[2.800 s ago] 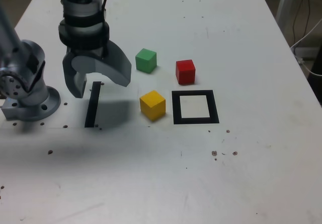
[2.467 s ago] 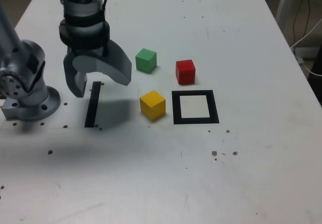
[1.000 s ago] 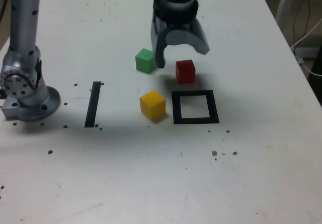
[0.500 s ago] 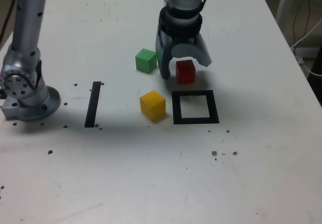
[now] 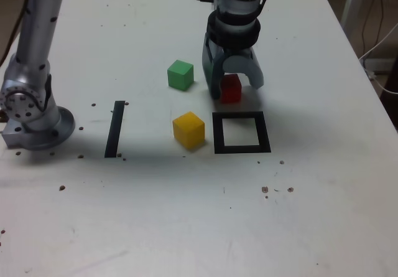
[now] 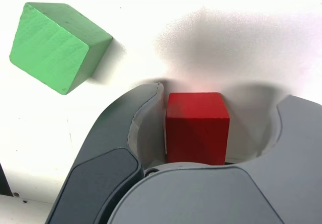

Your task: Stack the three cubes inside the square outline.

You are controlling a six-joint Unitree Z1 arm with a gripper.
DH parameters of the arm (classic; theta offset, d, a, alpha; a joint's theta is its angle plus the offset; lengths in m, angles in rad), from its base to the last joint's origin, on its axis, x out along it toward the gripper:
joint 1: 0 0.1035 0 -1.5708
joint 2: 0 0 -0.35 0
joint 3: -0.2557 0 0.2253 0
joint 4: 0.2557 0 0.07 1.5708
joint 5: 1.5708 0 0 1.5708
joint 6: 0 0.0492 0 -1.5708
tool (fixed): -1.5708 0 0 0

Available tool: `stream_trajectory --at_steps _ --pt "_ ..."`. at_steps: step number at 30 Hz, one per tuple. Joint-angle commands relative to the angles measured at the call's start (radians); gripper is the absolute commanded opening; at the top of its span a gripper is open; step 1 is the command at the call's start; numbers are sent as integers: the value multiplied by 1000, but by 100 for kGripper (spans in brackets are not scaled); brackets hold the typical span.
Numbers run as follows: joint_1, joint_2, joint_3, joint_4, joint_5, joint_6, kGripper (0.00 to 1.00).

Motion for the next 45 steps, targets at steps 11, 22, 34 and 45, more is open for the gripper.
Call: stream_trajectory --at_steps 11,22,34,45 --pt "6 19 -7 -3 -35 1 40" --pt "4 -2 -9 -7 -12 0 24" --pt "-167 -131 -20 74 -19 -97 24" --pt "-308 -50 -40 61 -46 -180 24"
